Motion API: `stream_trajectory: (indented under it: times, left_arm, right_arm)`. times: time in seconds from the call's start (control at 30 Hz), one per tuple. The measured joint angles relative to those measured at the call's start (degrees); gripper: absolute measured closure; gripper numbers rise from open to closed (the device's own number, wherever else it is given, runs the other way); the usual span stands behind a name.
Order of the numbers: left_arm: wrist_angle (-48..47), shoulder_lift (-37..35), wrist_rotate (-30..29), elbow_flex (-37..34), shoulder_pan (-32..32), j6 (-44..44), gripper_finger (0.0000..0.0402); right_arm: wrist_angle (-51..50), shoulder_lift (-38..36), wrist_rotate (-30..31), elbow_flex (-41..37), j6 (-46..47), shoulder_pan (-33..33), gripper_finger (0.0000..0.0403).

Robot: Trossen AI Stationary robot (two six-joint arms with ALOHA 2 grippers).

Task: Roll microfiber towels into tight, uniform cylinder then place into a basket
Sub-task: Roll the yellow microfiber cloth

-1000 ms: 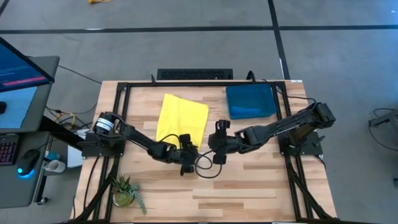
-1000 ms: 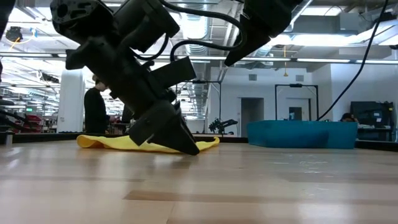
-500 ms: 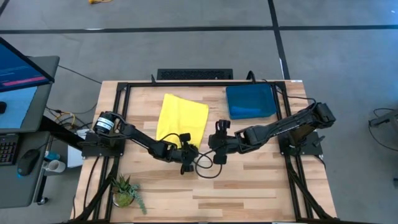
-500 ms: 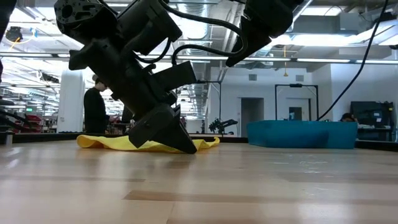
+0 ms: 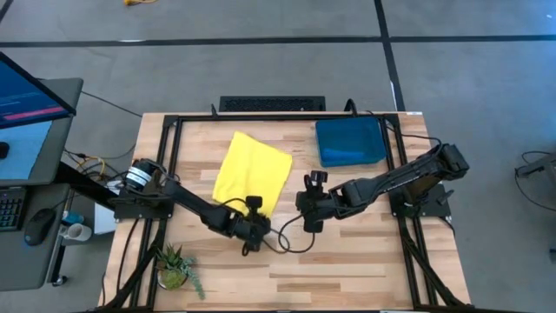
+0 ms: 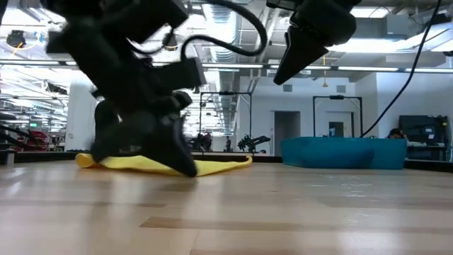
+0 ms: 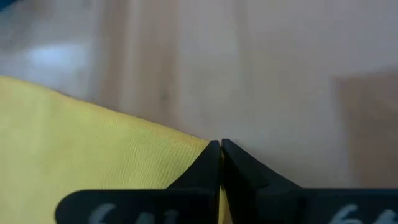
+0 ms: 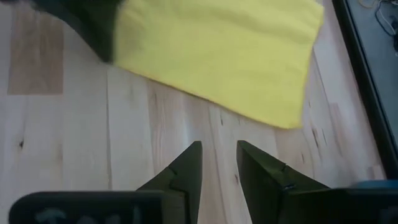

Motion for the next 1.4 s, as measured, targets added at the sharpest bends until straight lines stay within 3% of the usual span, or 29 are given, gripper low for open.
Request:
stream_trajectory:
  times: [0.13,0.37,0.47,0.63,0.97,1.2,1.4]
  left_arm:
    - [-6.4,-1.6,4.2,2.1,-3.6,-2.9,0.0401]
    - [-15.6,-1.8,4.9,5.4,-11.2,-5.8,0.0401]
    - [-19.1,-1.9,8.0,6.4,-13.5,-7.4,0.0401]
    - [-25.2,-2.0,12.4,7.9,-15.8,-13.7,0.0401]
    - [-33.5,-2.0,12.6,10.6,-19.2,-21.6,0.0401]
    - [-34.3,-2.0,9.7,11.0,-20.3,-23.0,0.0401]
    - [-34.3,-2.0,9.5,11.0,-20.4,-23.3,0.0401]
  right_arm:
    - [-1.1,0.0,0.0,0.0,-0.2,0.0,0.0282]
    - [-1.4,0.0,0.0,0.0,-1.5,0.0,0.0282]
    - [-1.3,0.0,-0.3,0.0,-1.8,0.0,0.0282]
    - [-1.6,0.5,-4.8,-0.1,-4.5,0.6,0.0282]
    - [1.9,0.5,-8.5,-0.1,-7.4,0.7,0.0282]
    - [4.1,0.5,-10.7,-0.1,-8.0,0.2,0.0282]
    - [4.9,0.5,-12.4,-0.4,-9.4,0.3,0.025]
